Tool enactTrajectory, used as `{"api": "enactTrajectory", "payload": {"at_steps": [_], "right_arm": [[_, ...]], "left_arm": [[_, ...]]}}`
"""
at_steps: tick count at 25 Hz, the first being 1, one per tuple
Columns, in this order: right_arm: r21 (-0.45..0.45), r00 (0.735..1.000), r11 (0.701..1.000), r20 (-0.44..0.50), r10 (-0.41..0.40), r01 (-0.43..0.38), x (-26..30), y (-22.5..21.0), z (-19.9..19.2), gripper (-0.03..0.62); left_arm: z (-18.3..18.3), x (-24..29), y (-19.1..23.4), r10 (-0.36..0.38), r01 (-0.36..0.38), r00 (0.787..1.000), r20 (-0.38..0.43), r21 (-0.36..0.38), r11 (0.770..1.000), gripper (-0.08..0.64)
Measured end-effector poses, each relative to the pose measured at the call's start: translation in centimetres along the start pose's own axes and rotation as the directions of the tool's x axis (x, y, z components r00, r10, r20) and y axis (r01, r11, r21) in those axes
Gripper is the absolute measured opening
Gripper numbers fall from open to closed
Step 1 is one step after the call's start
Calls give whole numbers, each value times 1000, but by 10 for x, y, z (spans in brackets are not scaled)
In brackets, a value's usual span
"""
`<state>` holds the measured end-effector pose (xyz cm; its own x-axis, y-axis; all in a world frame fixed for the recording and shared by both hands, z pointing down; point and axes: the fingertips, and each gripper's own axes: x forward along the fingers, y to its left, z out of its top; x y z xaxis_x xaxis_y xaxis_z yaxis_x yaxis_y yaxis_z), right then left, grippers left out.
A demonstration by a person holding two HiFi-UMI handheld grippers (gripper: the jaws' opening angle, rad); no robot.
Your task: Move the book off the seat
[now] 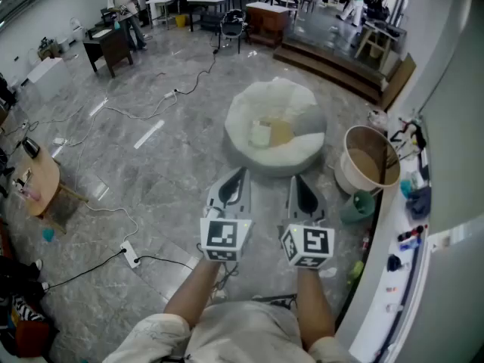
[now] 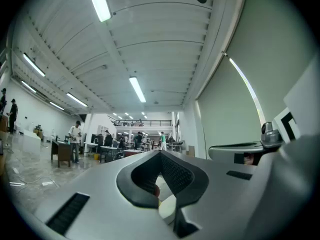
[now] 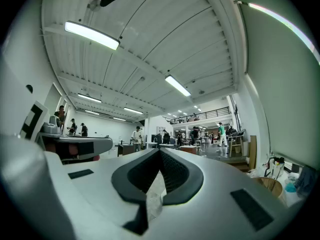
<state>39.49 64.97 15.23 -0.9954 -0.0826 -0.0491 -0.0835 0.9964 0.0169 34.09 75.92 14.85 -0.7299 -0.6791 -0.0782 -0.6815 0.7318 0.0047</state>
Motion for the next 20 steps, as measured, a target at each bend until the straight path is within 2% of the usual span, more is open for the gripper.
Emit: {"api": "enactTrajectory", "payload": {"at_steps": [3,5,13,20], "right_arm": [[-10,1000,1000,8,-6,6,1,-12,1,5],[-15,1000,1000,9,-7,7,5,-8,1,5],[-39,1000,999,18,2,-1,27,31,3,6],[-17,1000,1000,23,-17,17,40,65,0,6]], "left_arm": [[0,11,-8,-17,17,1000,8,-15,1000,3],[6,13,-4,-20,20,1000,17,5,1000,3],[2,7,36,-14,14,1000,9,18,1000,3],[-1,-2,72,-35,35,999,-1,27,999,3]]}}
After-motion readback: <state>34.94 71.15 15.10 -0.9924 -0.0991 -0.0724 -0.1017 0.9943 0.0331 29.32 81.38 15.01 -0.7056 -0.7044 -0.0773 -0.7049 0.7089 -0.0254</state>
